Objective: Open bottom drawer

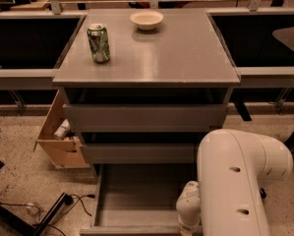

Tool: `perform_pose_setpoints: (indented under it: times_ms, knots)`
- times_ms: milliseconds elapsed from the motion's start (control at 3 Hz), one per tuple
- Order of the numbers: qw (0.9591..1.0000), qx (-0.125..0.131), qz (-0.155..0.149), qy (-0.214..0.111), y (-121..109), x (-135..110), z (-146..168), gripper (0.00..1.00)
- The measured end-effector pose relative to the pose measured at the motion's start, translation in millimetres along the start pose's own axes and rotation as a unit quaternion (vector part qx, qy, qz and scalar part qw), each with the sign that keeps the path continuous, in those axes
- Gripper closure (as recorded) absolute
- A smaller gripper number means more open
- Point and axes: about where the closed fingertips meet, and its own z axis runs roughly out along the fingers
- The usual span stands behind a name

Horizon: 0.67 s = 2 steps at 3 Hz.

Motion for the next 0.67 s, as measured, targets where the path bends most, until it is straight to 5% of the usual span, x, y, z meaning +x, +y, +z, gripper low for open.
perform_pose_setpoints:
  times_ms: [333,667]
  knots:
    - [1.0000,0.000,0.000,0.000,0.0,0.0,0.0,0.11]
    - [1.0000,0.000,0.000,0.000,0.0,0.0,0.0,0.00]
